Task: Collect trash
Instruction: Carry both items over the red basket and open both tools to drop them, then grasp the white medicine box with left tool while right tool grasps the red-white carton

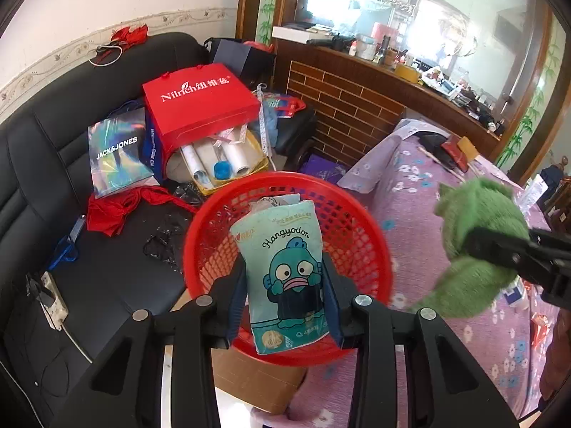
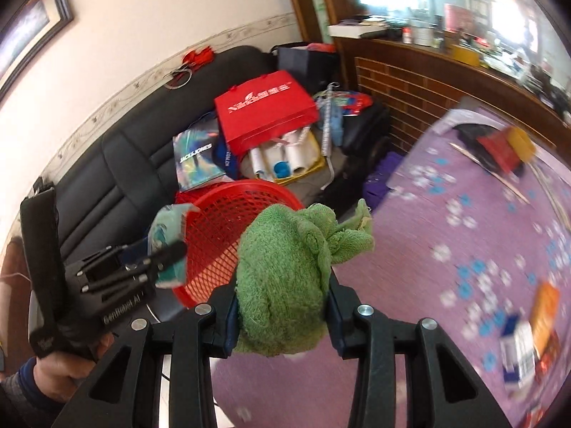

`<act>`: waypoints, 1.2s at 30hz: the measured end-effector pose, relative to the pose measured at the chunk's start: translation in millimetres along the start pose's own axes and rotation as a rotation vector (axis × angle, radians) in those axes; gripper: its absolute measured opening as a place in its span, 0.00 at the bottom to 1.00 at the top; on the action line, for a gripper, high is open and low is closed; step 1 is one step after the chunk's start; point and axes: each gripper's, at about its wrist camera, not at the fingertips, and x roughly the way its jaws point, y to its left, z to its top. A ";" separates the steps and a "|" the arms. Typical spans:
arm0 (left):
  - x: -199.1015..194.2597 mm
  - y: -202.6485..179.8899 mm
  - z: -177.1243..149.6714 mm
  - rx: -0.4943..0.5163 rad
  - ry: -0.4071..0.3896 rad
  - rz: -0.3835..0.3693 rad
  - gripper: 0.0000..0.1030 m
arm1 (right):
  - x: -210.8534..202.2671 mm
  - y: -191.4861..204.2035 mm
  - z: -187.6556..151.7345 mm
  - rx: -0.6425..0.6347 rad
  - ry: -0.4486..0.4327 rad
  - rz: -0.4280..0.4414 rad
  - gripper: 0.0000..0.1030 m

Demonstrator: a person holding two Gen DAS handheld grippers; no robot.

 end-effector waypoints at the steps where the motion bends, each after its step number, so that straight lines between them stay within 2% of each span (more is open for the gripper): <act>1: 3.5 2.7 2.0 0.003 0.005 0.000 0.36 | 8.7 4.9 5.6 -0.008 0.006 0.002 0.42; 4: 8.5 8.2 6.2 0.000 0.005 -0.004 0.41 | 27.6 14.0 18.0 -0.025 0.027 0.005 0.45; 6: 7.8 12.5 8.3 -0.021 -0.003 -0.017 0.58 | 40.2 18.6 25.6 -0.031 0.048 0.010 0.47; 7: 7.0 15.5 8.7 -0.031 -0.010 -0.025 0.59 | 44.2 20.2 29.1 -0.031 0.051 0.009 0.49; 15: 1.8 8.3 11.6 0.006 -0.038 -0.036 0.59 | 24.2 8.1 26.3 0.050 -0.016 0.008 0.51; 18: 1.6 -9.1 10.6 0.046 -0.041 -0.080 0.59 | 10.8 -1.3 16.1 0.101 -0.030 -0.002 0.51; 23: 5.8 -56.3 0.0 0.146 -0.007 -0.177 0.59 | -22.7 -28.9 -26.6 0.227 -0.048 -0.053 0.51; 29: 11.6 -122.4 -25.1 0.275 0.055 -0.295 0.59 | -67.3 -75.8 -114.4 0.441 -0.028 -0.169 0.51; 32: 10.9 -160.2 -40.5 0.334 0.081 -0.340 0.59 | -93.2 -104.5 -167.3 0.592 -0.026 -0.210 0.51; 36: 0.6 -208.3 -56.9 0.373 0.094 -0.381 0.59 | -143.1 -144.3 -217.7 0.739 -0.079 -0.284 0.51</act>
